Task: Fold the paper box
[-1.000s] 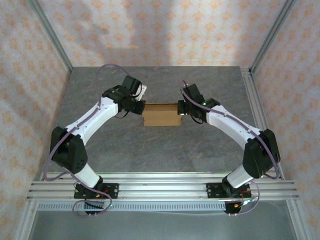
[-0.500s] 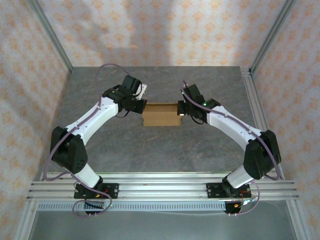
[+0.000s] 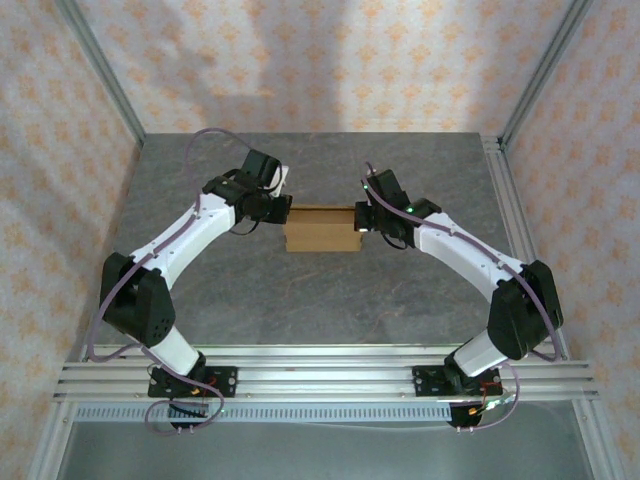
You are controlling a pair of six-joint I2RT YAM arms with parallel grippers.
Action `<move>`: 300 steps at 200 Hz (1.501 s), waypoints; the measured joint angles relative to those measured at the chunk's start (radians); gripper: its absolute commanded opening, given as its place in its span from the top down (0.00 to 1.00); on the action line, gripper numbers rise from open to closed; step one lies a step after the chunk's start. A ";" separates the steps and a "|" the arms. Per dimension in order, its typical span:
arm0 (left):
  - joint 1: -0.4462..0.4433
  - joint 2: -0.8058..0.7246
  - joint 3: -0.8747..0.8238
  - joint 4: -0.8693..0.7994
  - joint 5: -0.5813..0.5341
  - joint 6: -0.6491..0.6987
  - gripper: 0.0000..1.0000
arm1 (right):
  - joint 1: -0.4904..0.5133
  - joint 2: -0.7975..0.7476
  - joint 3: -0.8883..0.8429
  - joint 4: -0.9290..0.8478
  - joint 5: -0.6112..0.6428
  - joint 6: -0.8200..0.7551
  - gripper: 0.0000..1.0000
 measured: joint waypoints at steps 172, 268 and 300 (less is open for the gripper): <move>0.076 0.118 0.178 -0.166 0.141 -0.158 1.00 | 0.006 0.000 0.000 0.006 -0.010 -0.002 1.00; 0.122 0.143 0.241 -0.251 0.241 -0.157 1.00 | 0.015 0.005 0.000 0.007 -0.010 -0.009 1.00; 0.122 0.141 0.193 -0.220 0.239 -0.131 1.00 | 0.015 0.007 0.000 0.015 -0.010 -0.009 1.00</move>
